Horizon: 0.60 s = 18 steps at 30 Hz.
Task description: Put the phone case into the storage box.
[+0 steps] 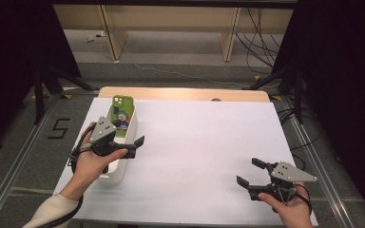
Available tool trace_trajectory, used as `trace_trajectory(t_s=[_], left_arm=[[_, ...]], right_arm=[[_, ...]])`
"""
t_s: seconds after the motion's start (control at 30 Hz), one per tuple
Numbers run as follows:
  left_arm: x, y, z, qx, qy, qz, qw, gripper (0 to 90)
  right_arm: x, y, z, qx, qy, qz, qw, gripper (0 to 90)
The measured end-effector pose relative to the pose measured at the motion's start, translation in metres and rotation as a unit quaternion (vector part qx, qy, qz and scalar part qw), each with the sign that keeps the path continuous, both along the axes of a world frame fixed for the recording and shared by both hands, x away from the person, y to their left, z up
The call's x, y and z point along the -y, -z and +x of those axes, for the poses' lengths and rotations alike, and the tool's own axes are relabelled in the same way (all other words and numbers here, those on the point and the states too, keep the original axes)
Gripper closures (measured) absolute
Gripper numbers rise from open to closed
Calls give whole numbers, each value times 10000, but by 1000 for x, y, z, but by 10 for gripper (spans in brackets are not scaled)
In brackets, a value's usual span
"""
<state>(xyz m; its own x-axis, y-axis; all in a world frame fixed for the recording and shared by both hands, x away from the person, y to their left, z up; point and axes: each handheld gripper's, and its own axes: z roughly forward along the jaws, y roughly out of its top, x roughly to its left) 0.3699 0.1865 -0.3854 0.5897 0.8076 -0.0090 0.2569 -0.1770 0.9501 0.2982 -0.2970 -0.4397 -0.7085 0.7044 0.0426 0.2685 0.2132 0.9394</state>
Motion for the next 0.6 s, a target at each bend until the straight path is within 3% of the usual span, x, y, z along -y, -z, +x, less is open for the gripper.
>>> trace_trajectory(t_s=[0.6], left_arm=[[-6,7,-12,2,145,-26,9999,2]], right_arm=[[-1,0,0,2,5,-10,10000,157]])
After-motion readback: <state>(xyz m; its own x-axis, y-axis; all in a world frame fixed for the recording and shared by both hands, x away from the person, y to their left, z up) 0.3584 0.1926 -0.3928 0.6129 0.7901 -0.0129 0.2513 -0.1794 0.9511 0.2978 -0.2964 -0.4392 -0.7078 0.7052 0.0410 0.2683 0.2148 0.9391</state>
